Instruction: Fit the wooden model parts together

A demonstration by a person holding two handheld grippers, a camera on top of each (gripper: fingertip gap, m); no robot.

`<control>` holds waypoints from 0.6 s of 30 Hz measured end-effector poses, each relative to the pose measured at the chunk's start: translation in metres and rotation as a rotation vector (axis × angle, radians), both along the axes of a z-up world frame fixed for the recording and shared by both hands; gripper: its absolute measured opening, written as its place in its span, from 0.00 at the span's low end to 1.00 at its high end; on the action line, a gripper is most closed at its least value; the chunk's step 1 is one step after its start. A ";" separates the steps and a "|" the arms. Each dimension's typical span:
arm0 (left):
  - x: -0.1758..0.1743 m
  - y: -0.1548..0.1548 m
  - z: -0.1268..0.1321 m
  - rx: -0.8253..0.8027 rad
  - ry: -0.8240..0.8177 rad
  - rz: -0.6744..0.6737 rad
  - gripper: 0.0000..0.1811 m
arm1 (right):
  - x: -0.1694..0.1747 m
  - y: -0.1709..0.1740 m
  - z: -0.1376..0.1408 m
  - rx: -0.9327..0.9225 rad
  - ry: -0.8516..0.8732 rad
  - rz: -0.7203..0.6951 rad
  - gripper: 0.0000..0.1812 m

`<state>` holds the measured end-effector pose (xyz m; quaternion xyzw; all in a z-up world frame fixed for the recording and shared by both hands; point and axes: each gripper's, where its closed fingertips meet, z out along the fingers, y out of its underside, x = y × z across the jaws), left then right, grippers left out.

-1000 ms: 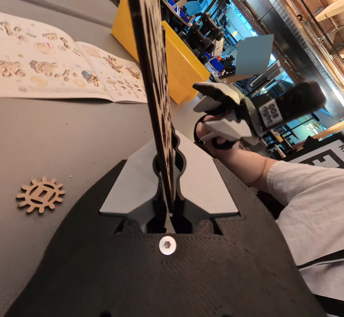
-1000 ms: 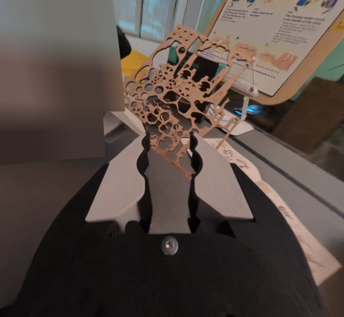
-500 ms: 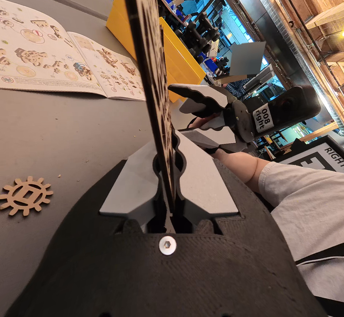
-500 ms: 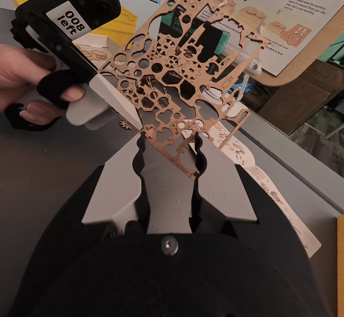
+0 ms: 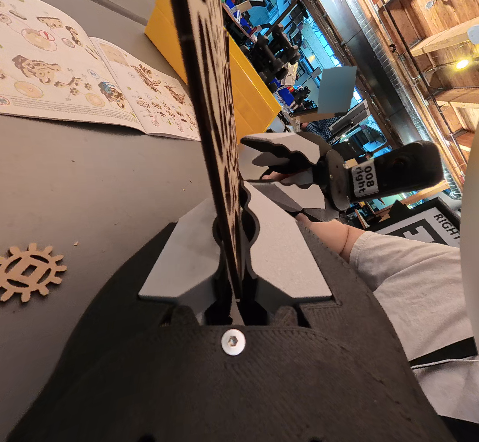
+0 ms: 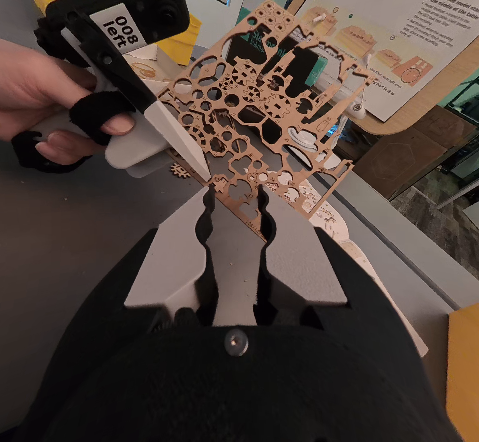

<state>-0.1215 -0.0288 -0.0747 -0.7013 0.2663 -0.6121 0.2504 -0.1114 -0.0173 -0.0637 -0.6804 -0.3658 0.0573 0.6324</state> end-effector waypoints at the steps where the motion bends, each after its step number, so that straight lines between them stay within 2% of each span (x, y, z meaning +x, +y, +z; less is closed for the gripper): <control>1: -0.001 0.001 -0.003 -0.002 0.017 0.004 0.00 | 0.004 0.002 0.002 0.012 -0.002 -0.027 0.10; 2: -0.002 0.000 -0.008 -0.004 0.038 -0.004 0.00 | 0.019 0.009 0.014 0.085 0.015 -0.124 0.06; 3: -0.002 -0.002 -0.010 -0.030 0.031 -0.012 0.00 | 0.026 0.010 0.022 0.116 0.033 -0.140 0.03; 4: -0.001 -0.004 -0.007 -0.084 -0.010 -0.023 0.00 | 0.021 0.007 0.023 0.085 0.077 -0.086 0.00; 6: -0.001 -0.002 -0.004 -0.119 -0.039 -0.025 0.00 | 0.008 -0.001 0.015 0.001 0.127 0.014 0.05; 7: -0.002 0.000 -0.005 -0.086 -0.025 -0.015 0.00 | 0.000 -0.005 0.011 -0.021 0.119 0.072 0.11; 8: -0.003 0.000 -0.005 -0.063 -0.021 -0.016 0.00 | -0.005 -0.008 0.006 -0.033 0.094 0.111 0.13; 11: -0.002 -0.003 -0.002 -0.047 -0.025 -0.027 0.00 | -0.014 -0.012 -0.010 -0.072 0.013 0.165 0.13; 14: -0.003 -0.003 -0.002 -0.048 -0.040 -0.036 0.00 | -0.015 -0.013 -0.015 -0.081 -0.014 0.172 0.14; 16: -0.004 -0.003 0.003 -0.037 -0.069 -0.044 0.00 | -0.008 -0.015 0.003 -0.030 0.063 0.161 0.14; 18: -0.006 -0.005 0.014 -0.008 -0.131 -0.062 0.00 | 0.009 -0.015 0.029 0.007 0.240 0.136 0.15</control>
